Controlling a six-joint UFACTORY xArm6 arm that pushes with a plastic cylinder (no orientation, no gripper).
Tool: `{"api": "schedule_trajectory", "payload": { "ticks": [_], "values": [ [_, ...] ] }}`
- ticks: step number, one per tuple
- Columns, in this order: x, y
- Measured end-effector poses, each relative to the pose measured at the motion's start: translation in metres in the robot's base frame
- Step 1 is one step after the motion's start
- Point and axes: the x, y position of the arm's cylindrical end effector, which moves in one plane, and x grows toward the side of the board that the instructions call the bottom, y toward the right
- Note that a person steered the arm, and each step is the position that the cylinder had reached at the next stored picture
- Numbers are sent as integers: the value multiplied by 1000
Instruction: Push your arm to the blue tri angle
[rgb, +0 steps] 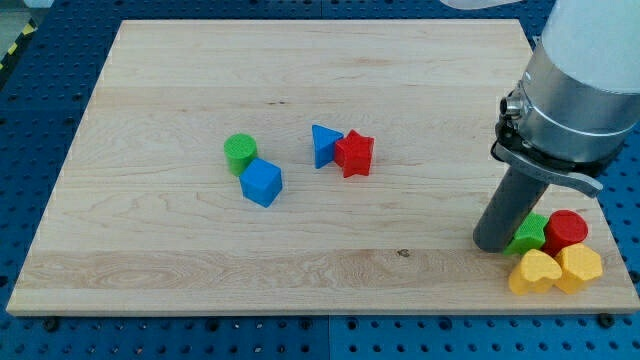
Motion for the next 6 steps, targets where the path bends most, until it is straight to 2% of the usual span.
{"api": "schedule_trajectory", "payload": {
  "ticks": [2, 4, 6],
  "values": [
    [7, 3],
    [32, -31],
    [17, -70]
  ]
}}
